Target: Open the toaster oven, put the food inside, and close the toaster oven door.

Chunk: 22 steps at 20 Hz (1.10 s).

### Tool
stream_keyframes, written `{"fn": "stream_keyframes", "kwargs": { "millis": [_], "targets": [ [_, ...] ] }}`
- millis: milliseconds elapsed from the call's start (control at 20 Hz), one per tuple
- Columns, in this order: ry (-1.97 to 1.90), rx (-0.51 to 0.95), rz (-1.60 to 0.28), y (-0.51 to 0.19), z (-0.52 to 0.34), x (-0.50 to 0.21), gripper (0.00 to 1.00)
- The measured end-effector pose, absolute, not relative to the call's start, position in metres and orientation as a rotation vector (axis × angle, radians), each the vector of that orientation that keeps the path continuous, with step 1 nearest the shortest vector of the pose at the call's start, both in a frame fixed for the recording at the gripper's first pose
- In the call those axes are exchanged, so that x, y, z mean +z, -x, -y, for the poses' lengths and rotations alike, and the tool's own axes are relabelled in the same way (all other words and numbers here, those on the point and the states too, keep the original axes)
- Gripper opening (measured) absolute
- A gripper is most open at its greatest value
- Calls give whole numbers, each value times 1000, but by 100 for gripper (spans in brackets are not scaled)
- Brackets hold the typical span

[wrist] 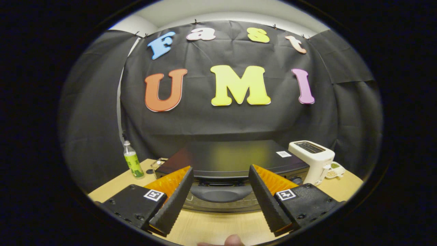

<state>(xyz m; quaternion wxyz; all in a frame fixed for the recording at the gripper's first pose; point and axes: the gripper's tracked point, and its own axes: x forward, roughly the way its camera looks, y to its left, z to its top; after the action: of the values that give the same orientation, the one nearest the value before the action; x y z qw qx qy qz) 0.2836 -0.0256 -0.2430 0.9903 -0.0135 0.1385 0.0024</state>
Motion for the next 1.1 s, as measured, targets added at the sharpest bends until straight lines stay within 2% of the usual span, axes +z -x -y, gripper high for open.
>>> {"fn": "stream_keyframes", "kwargs": {
  "millis": [250, 450, 1100],
  "targets": [
    [33, -17, -345, -293, 36, -273, 100],
    [35, -25, -326, -295, 38, -275, 100],
    [59, -20, -462, -197, 34, -308, 100]
  ]
}}
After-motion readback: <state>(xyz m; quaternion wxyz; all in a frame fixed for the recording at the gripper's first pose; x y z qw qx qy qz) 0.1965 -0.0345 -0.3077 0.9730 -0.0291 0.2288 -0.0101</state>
